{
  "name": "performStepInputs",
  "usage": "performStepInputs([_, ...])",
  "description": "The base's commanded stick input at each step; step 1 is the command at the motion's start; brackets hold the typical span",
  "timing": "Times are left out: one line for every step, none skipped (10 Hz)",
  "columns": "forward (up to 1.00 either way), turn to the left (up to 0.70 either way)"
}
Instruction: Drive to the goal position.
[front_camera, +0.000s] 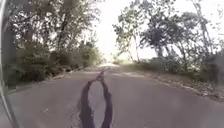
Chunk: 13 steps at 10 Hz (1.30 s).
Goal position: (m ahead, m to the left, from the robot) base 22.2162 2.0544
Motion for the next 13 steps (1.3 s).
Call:
performStepInputs([0.70,0.00])
performStepInputs([0.70,0.00])
performStepInputs([0.70,0.00])
performStepInputs([0.70,0.00])
performStepInputs([0.70,0.00])
performStepInputs([0.70,0.00])
performStepInputs([0.70,0.00])
performStepInputs([0.70,0.00])
performStepInputs([0.70,0.00])
performStepInputs([0.70,0.00])
performStepInputs([0.70,0.00])
performStepInputs([0.70,0.00])
performStepInputs([0.70,0.00])
